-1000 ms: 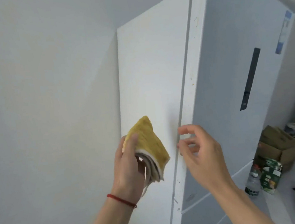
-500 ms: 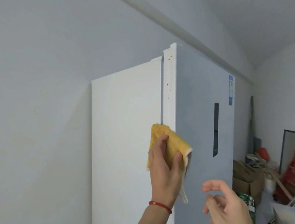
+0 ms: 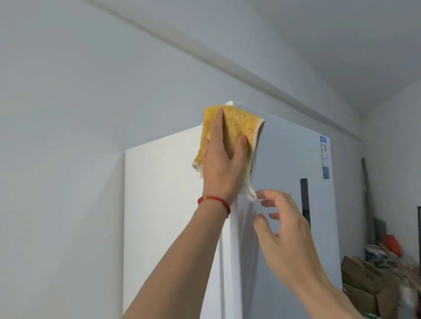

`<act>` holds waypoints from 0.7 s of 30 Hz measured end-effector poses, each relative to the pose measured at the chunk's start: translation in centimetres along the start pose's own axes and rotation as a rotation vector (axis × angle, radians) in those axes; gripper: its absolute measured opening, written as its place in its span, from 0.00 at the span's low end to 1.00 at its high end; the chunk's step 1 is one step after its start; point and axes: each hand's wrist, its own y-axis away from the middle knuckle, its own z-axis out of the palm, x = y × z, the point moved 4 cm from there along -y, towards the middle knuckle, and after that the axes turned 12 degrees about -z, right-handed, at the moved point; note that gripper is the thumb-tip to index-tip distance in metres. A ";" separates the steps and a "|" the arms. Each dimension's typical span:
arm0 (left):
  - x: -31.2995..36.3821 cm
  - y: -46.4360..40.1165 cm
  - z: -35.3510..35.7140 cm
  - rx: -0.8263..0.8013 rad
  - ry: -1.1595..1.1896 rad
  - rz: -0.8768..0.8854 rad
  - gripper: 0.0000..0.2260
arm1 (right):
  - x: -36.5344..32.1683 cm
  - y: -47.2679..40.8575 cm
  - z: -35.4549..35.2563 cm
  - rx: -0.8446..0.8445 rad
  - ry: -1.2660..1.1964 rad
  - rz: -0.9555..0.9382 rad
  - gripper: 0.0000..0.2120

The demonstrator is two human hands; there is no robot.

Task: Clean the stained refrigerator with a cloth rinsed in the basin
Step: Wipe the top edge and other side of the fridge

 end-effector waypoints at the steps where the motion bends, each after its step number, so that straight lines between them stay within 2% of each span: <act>1: -1.0 1.2 -0.1 -0.008 0.004 0.008 0.29 | -0.1 -0.2 -0.1 0.012 0.002 -0.020 0.18; 6: -4.3 6.1 -0.4 -0.079 -0.017 0.005 0.30 | -0.1 0.0 -0.3 0.035 0.047 -0.054 0.15; 12: 1.5 -1.4 0.2 -0.034 -0.068 0.065 0.28 | -0.5 -1.2 -1.3 0.049 -0.004 -0.039 0.18; 15: 2.3 -2.4 0.3 0.022 -0.050 0.070 0.27 | -0.4 -1.2 -1.3 0.061 0.014 -0.048 0.19; 21: -2.5 3.8 -0.1 -0.027 -0.024 0.051 0.28 | 0.5 -0.3 -1.1 0.089 0.019 0.023 0.21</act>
